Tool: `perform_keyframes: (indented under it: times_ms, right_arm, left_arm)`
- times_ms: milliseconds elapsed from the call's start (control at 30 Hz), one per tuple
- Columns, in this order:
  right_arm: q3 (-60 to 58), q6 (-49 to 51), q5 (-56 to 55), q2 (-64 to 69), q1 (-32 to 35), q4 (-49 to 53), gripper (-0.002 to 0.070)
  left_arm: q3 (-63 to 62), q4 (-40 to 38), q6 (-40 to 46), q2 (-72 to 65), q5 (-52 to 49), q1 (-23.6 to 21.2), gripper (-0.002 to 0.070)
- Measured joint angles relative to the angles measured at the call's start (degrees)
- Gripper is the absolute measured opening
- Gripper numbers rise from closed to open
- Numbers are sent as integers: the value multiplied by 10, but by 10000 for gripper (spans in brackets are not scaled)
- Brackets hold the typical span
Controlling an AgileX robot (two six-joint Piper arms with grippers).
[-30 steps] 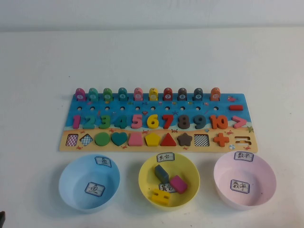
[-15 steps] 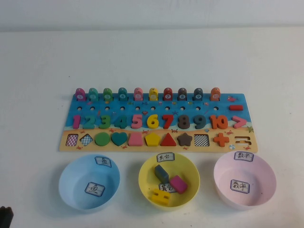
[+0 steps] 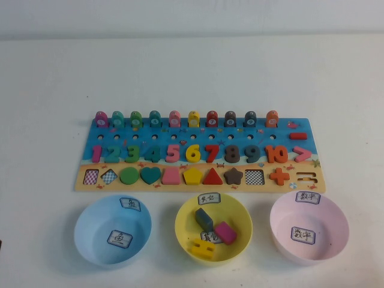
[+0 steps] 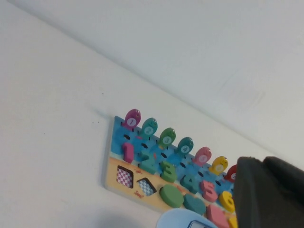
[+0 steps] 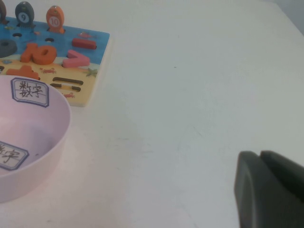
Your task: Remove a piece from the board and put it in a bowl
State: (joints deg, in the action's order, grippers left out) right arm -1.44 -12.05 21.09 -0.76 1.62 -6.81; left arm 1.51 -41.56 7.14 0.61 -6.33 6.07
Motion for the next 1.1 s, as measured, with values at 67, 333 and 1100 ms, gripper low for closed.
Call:
perform_keyframes:
  times_ms: [67, 333, 1100]
  right_arm:
    - [0, 0, 0, 0, 0, 0, -18]
    - [0, 0, 0, 0, 0, 0, -18]
    - [0, 0, 0, 0, 0, 0, -18]
  left_arm:
    - [0, -16, -11, 0, 5, 0, -5]
    - [-56, -50, -26, -50, -66, 0, -4]
    - [-677, 286, 50, -712, -546, 0, -5]
